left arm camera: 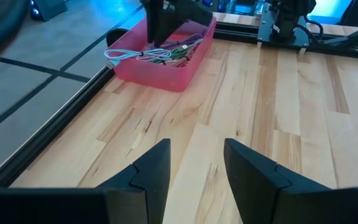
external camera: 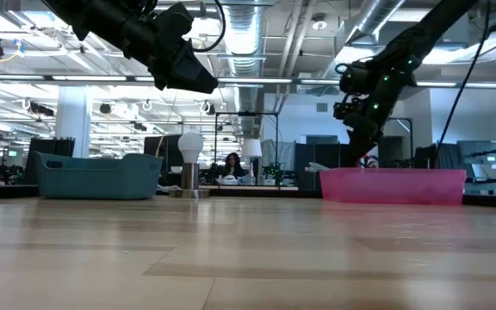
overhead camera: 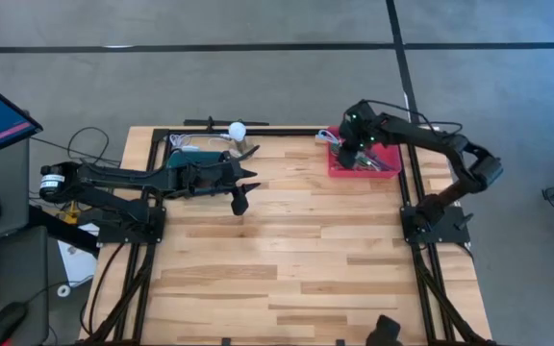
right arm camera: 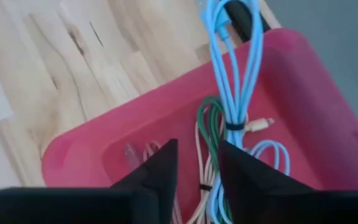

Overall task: Pick & Place USB Port
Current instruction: Put the plain light blue charger cable into the pink bin

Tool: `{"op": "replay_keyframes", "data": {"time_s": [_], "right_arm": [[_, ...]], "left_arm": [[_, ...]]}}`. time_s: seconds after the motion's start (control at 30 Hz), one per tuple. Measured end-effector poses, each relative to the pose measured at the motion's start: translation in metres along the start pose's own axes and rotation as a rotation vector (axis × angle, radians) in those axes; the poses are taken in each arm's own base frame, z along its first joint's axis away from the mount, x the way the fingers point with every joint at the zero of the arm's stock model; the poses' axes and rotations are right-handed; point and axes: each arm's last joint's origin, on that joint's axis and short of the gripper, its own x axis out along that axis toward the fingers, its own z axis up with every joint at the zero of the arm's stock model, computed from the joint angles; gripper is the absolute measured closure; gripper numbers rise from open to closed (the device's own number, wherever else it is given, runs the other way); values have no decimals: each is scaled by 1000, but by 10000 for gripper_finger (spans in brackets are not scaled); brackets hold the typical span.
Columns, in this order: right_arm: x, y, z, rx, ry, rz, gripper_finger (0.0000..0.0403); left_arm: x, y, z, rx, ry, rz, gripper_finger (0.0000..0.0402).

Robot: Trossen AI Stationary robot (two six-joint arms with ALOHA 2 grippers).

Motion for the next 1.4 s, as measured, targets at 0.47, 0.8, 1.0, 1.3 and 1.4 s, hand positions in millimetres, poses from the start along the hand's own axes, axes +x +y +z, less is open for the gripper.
{"op": "replay_keyframes", "data": {"time_s": [0.47, 0.8, 1.0, 1.3, 1.4], "right_arm": [[46, -8, -6, -85, 171, -117, 186], [47, -11, 1, -83, 100, -150, 385], [35, -11, 2, -87, 104, -183, 396], [-17, -7, -1, -82, 89, -212, 400], [-32, -8, -8, -65, 120, -213, 401]], "left_arm": [[0, 0, -1, 10, 5, 0, 253], [0, 0, -1, 10, 6, 0, 253], [0, 0, -1, 10, 9, 0, 253], [0, 0, -1, 9, 12, 0, 253], [0, 0, -1, 9, 12, 0, 253]]}}
